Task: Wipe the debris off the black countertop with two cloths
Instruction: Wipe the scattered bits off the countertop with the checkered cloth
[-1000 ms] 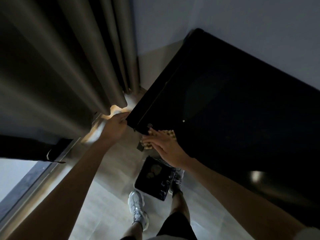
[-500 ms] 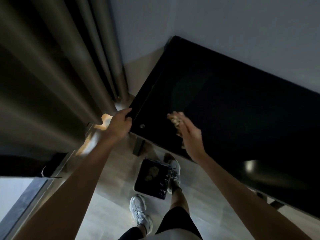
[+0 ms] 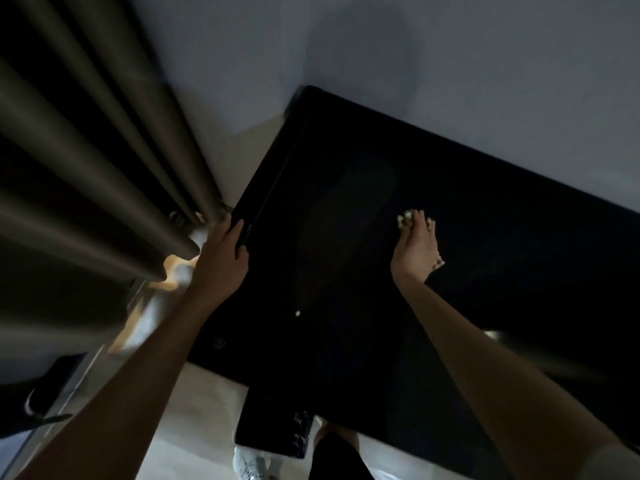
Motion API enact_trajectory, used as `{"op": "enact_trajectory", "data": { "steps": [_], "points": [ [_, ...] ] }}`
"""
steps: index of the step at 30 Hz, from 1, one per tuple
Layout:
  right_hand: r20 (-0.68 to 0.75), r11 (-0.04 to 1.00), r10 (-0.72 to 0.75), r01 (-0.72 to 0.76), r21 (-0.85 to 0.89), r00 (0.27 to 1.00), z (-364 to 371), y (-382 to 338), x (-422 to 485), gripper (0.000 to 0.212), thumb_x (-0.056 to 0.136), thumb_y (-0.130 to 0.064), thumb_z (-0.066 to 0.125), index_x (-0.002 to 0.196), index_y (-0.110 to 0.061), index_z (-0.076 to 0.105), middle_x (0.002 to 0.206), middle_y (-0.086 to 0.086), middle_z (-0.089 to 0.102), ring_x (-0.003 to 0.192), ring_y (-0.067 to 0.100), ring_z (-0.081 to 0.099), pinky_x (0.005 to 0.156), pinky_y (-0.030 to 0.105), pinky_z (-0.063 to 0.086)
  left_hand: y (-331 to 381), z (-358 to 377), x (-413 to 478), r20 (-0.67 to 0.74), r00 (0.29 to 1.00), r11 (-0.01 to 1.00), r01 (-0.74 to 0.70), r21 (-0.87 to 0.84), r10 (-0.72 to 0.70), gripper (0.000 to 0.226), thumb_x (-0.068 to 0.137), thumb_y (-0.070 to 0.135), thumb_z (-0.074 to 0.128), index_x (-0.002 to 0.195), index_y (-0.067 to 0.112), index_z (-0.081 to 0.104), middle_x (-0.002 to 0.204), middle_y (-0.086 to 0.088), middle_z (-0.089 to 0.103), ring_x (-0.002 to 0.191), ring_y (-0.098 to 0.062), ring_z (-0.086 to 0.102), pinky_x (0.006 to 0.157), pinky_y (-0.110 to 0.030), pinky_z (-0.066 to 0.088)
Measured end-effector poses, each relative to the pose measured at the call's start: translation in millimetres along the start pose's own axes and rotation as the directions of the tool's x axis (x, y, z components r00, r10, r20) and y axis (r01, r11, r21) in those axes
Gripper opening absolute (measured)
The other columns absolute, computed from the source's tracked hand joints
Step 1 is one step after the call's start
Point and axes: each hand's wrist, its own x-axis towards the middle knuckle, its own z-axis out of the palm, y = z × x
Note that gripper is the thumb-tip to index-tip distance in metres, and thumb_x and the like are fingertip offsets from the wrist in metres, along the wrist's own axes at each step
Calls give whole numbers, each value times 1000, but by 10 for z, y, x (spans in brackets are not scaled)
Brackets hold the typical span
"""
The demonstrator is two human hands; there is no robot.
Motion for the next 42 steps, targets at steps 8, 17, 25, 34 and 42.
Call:
{"op": "enact_trajectory", "data": {
  "steps": [8, 17, 25, 34, 42],
  "points": [
    [129, 974, -219, 224, -25, 967, 427, -351, 1546, 41, 102, -19, 38, 143, -15, 44, 149, 11, 41, 144, 25, 27, 118, 34, 21, -14, 182, 329, -169, 986, 999, -1, -33, -5, 45, 98, 15, 40, 143, 12, 38, 154, -3, 28, 145, -19, 12, 115, -31, 13],
    [382, 737, -642, 672, 68, 665, 796, -809, 1378, 38, 101, -20, 43, 138, -15, 50, 144, 9, 49, 137, 31, 39, 116, 38, 24, -68, 184, 333, -222, 975, 996, 6, -89, -26, 43, 98, 15, 39, 140, 18, 44, 149, 3, 37, 143, -17, 21, 114, -29, 20],
    [465, 541, -796, 801, 257, 388, 608, -708, -203, 43, 95, -4, 49, 137, -13, 51, 144, 4, 50, 140, 27, 34, 116, 36, 16, -231, 17, -50, -106, 994, 999, 4, 33, -1, 45, 98, 12, 40, 143, 14, 39, 152, -3, 34, 143, -27, 22, 113, -41, 21],
    [562, 514, -786, 777, 363, 257, 157, -441, -2117, 43, 100, -16, 39, 143, -19, 43, 151, -5, 40, 147, 13, 16, 122, 33, 11, -484, -177, -858, -69, 997, 999, -43, -3, 43, 45, 99, 12, 38, 144, 12, 36, 153, -6, 31, 141, -24, 27, 114, -43, 24],
    [632, 615, -723, 677, 404, 279, -128, -234, -2790, 40, 101, -19, 35, 139, -14, 48, 148, 0, 45, 148, 10, 9, 122, 27, 1, -637, -249, -1182, -32, 996, 997, -79, -1, 79, 45, 97, 11, 41, 142, 10, 39, 151, -12, 34, 140, -29, 29, 115, -39, 24]
  ]
}}
